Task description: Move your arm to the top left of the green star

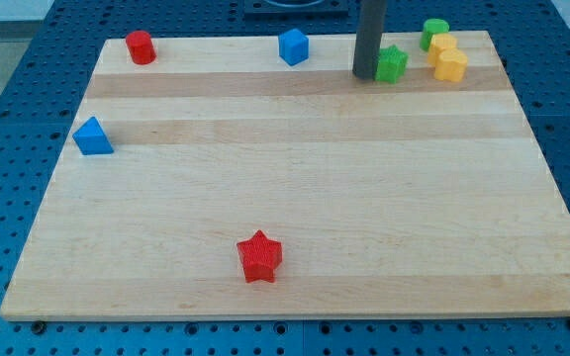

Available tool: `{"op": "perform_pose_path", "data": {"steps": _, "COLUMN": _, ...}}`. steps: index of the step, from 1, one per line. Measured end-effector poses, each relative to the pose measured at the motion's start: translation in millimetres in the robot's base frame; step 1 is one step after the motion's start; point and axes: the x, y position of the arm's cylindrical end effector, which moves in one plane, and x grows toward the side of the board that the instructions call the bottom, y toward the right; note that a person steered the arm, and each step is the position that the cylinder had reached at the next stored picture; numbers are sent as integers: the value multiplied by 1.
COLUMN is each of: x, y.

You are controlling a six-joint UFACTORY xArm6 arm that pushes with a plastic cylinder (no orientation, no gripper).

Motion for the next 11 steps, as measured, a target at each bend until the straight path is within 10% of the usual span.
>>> {"op": "perform_pose_path", "data": {"steps": 11, "x": -50, "y": 58}}
